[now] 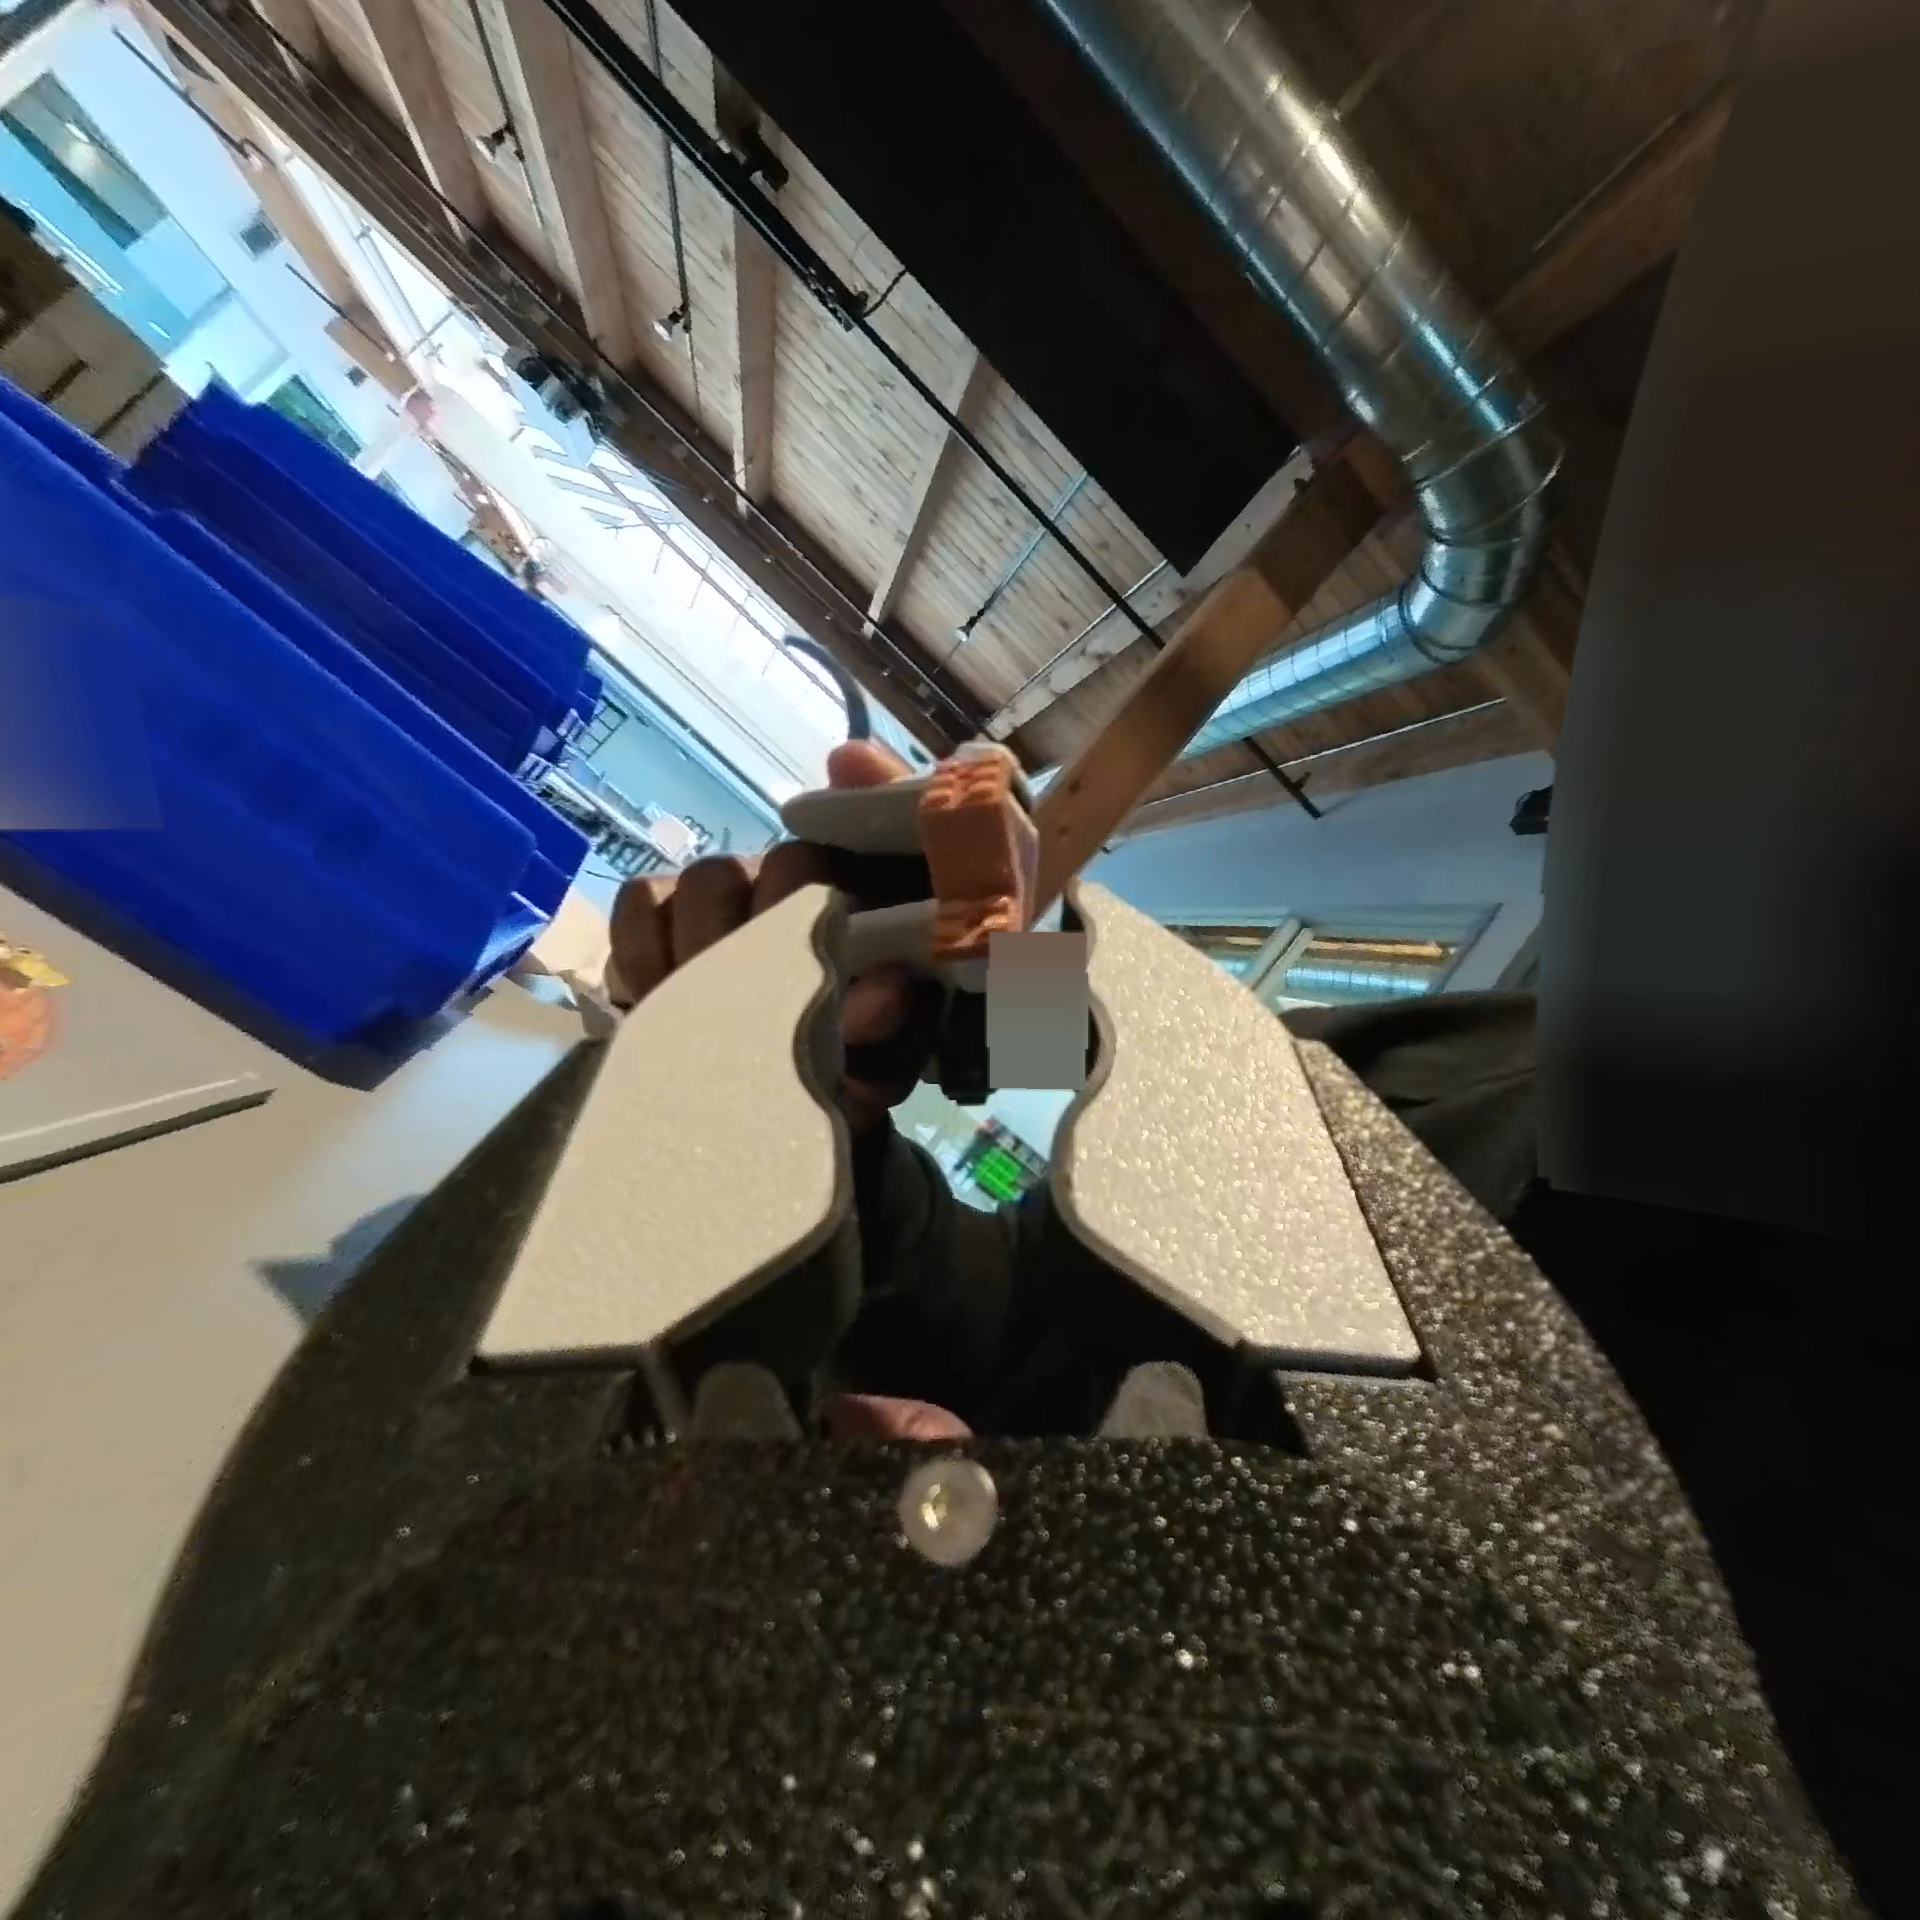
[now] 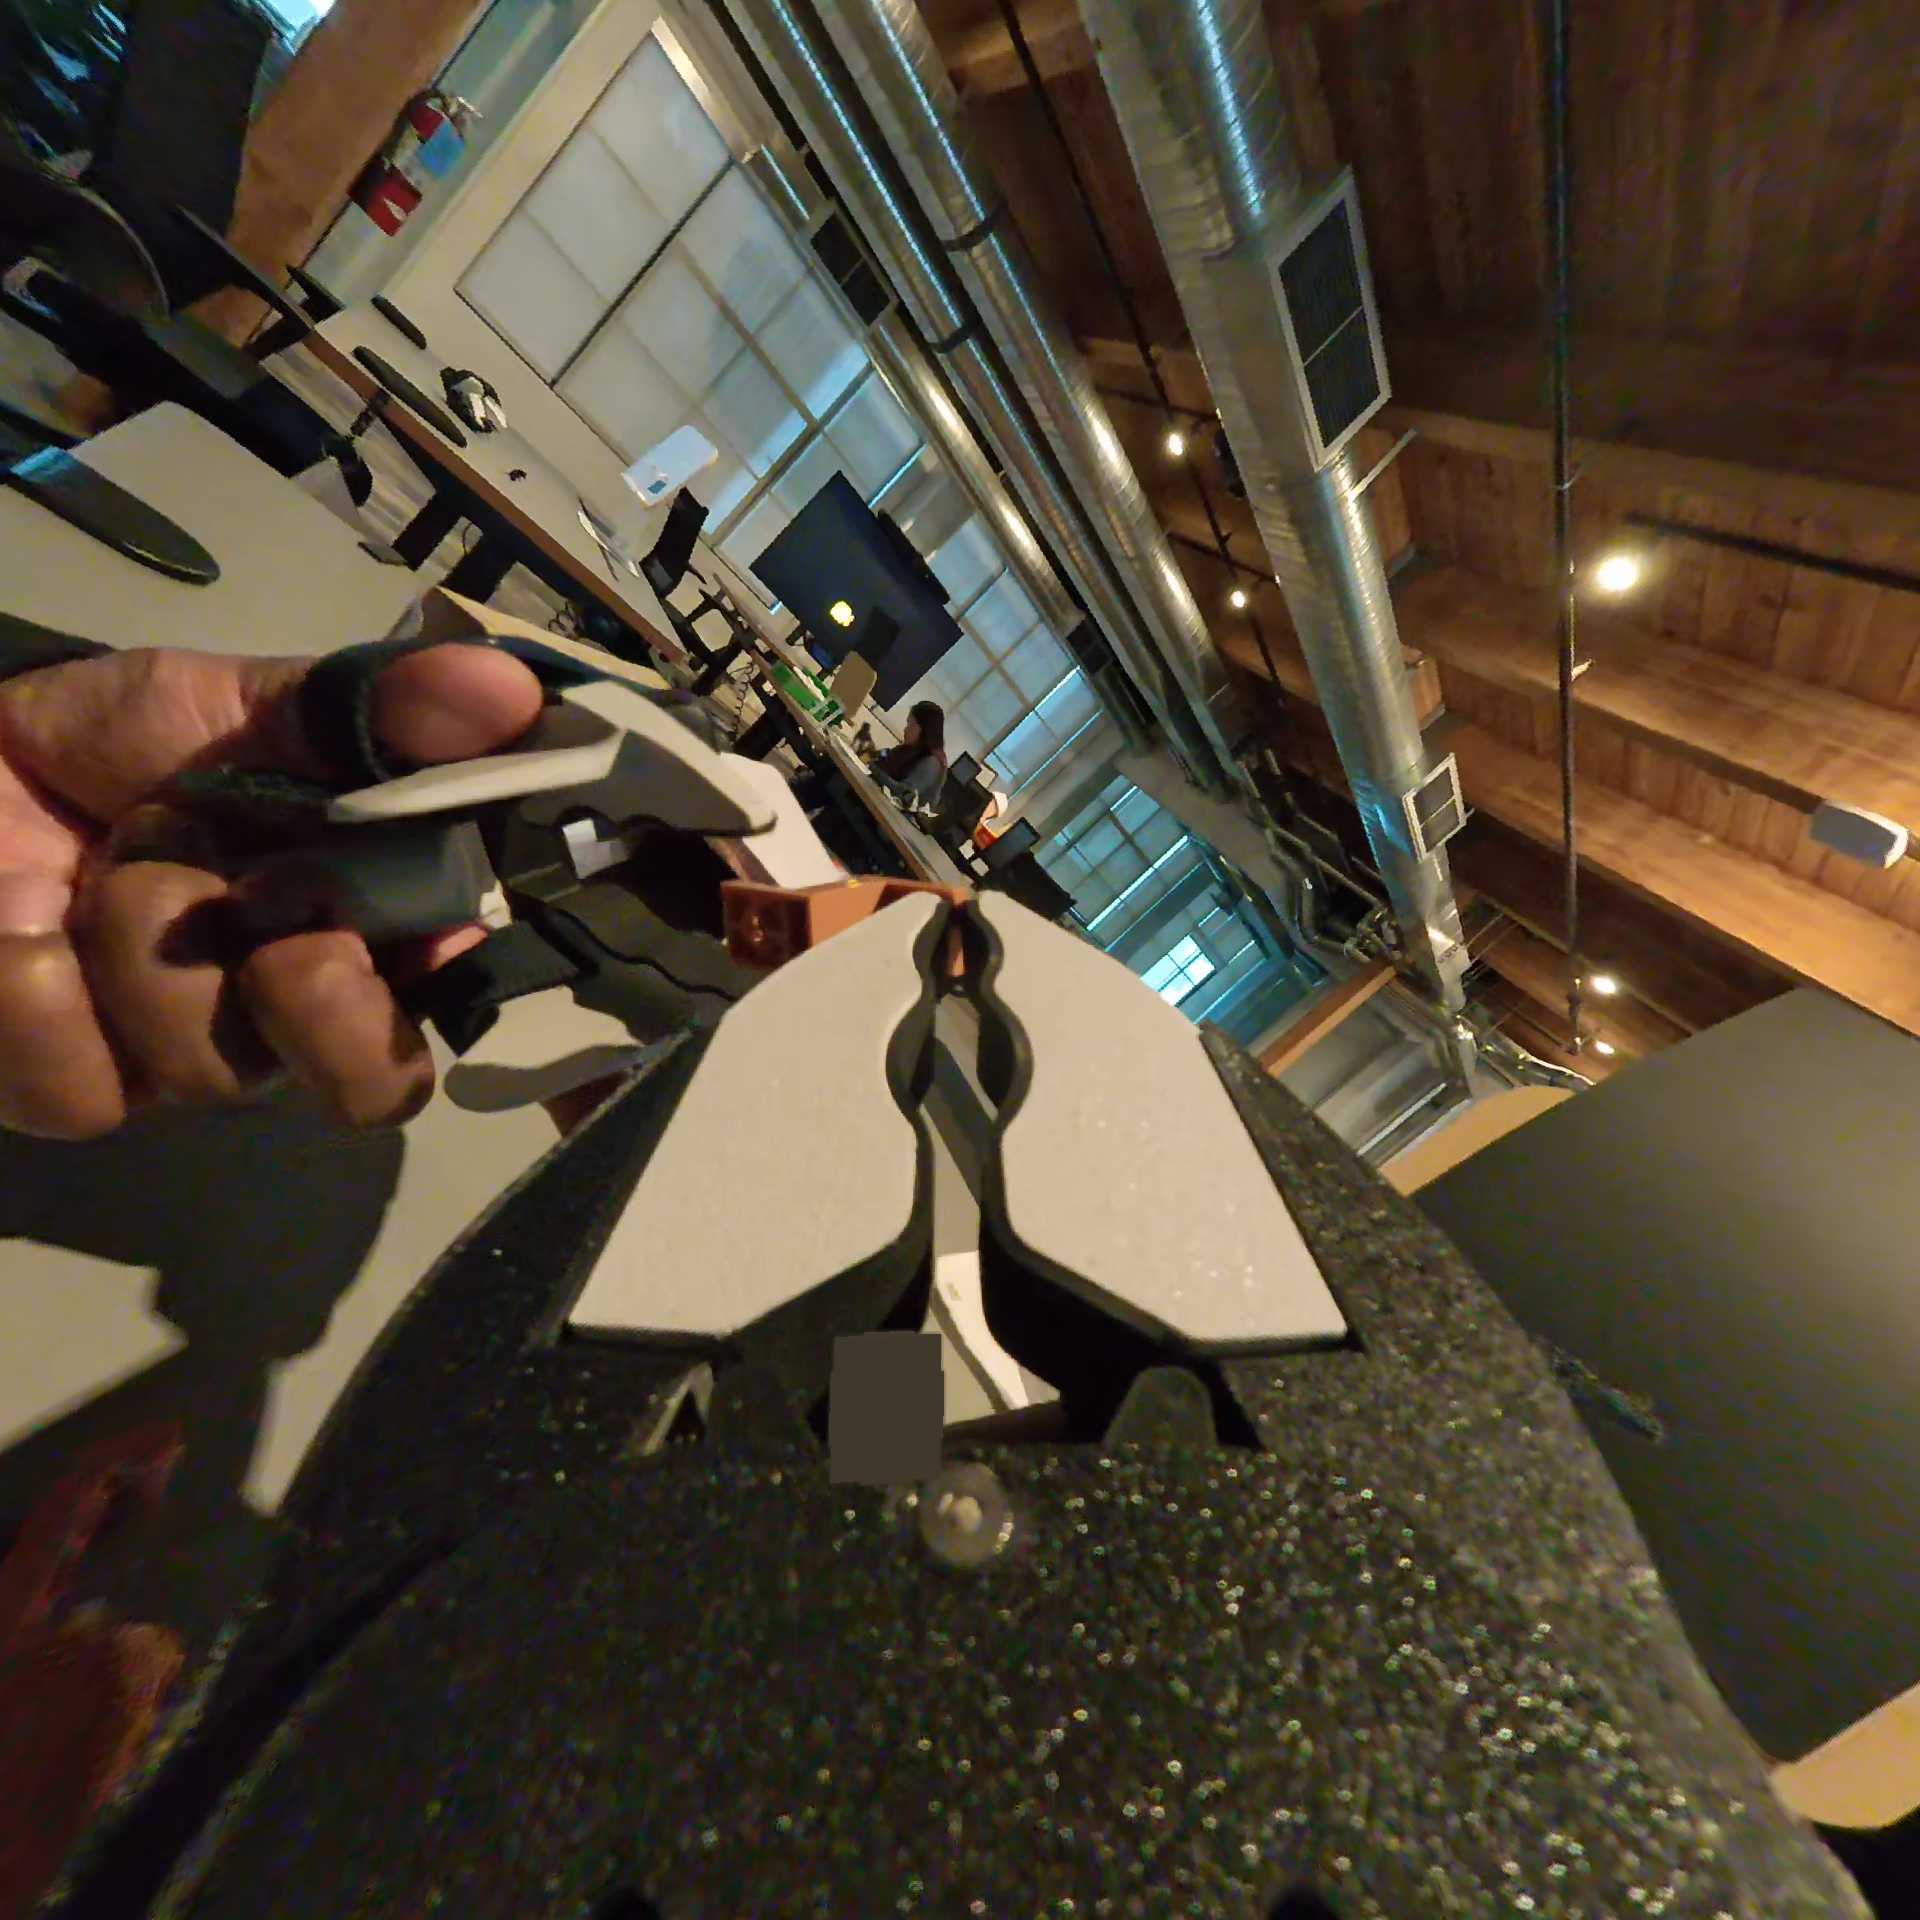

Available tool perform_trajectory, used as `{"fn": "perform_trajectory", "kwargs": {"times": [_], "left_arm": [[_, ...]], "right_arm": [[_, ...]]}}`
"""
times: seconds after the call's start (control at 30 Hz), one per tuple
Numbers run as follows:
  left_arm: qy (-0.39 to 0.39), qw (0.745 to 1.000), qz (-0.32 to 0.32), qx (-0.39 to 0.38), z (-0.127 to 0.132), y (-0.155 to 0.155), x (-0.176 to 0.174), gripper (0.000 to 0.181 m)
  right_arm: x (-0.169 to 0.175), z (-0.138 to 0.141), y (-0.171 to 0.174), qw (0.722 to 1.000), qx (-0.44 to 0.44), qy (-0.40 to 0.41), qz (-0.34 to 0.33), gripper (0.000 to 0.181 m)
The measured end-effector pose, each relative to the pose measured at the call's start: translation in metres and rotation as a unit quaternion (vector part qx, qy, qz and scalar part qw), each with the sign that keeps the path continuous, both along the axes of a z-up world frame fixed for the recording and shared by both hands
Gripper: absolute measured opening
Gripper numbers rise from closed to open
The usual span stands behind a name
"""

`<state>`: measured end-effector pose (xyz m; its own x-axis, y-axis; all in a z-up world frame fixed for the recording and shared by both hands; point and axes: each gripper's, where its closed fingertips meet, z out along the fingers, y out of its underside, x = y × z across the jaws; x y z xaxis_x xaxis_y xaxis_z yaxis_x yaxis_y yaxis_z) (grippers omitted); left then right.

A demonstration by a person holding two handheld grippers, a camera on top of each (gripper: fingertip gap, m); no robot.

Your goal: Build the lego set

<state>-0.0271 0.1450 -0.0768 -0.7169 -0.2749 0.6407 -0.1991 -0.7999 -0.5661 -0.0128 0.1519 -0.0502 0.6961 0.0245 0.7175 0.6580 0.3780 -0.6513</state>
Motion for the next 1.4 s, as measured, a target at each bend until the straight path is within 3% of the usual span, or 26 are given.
{"fn": "perform_trajectory", "kwargs": {"times": [0.33,1.4], "left_arm": [[0.034,0.999,0.004,0.015,-0.013,-0.001,0.003,0.038],[0.048,0.998,0.021,0.03,-0.02,0.001,0.004,0.036]], "right_arm": [[0.003,-0.006,0.001,1.0,-0.003,0.023,0.0,0.001],[0.009,-0.009,-0.003,0.999,-0.004,0.029,-0.016,0.0]]}}
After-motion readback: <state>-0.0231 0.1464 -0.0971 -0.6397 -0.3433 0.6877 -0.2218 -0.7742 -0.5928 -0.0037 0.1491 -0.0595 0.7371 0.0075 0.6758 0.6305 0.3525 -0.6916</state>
